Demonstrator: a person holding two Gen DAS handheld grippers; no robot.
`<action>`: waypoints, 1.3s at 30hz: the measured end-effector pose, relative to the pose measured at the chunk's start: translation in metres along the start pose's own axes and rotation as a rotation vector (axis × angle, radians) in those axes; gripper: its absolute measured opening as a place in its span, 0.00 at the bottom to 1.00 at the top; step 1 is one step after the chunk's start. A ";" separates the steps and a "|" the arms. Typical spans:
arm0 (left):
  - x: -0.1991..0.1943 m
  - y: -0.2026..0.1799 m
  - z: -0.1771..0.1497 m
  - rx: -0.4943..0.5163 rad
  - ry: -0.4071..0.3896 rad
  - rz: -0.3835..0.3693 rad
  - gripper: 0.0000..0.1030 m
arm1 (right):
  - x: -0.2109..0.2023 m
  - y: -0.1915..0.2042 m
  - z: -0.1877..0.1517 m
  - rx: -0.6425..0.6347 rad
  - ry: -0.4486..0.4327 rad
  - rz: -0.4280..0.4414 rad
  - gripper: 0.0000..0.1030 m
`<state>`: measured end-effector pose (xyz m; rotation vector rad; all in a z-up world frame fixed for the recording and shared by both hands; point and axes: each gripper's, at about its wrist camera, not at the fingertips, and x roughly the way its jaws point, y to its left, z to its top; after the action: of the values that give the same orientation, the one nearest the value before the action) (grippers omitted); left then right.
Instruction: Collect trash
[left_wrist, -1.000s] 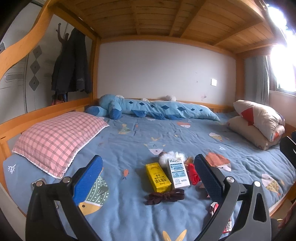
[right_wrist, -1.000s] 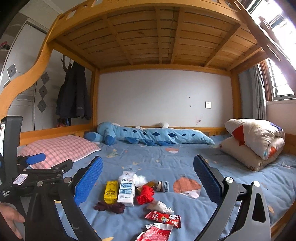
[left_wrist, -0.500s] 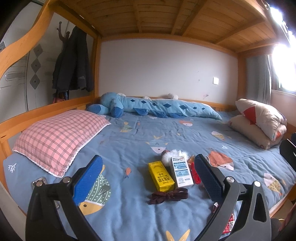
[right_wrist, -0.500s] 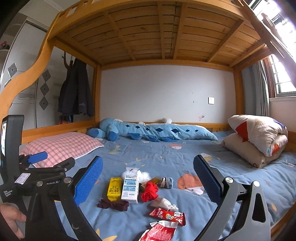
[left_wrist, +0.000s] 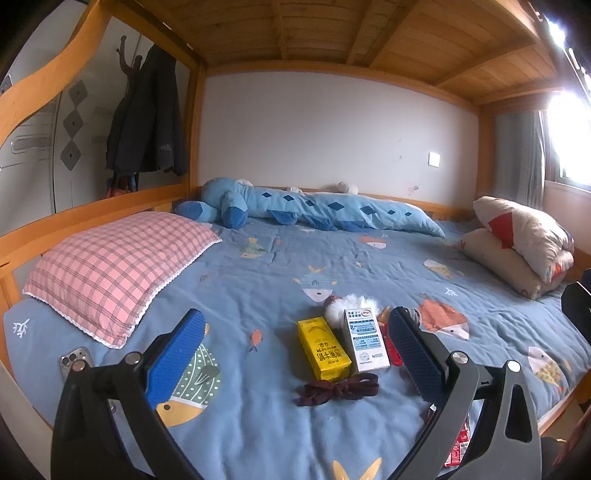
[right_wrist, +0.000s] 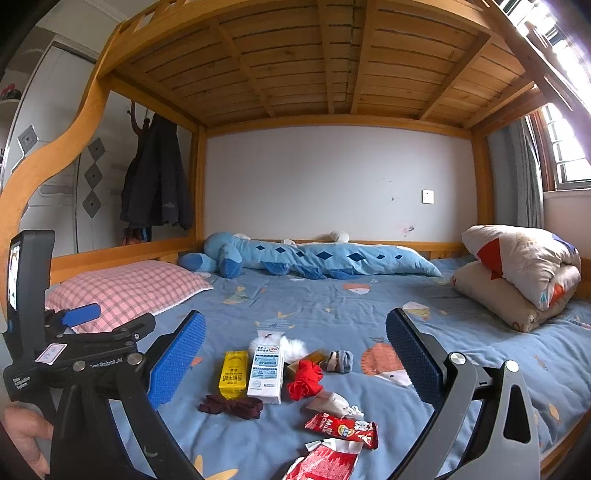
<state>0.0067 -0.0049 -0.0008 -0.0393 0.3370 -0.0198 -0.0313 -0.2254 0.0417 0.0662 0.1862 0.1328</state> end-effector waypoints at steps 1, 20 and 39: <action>0.001 0.000 0.000 0.001 0.000 0.001 0.96 | 0.001 0.000 -0.001 -0.002 0.003 0.000 0.92; 0.014 0.006 0.001 -0.009 0.010 -0.007 0.96 | 0.019 0.003 -0.005 0.005 0.028 0.022 0.92; 0.035 0.014 -0.003 -0.020 0.035 0.000 0.96 | 0.033 0.002 -0.013 0.016 0.073 0.049 0.92</action>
<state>0.0391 0.0085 -0.0155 -0.0589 0.3726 -0.0175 -0.0017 -0.2180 0.0229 0.0823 0.2592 0.1830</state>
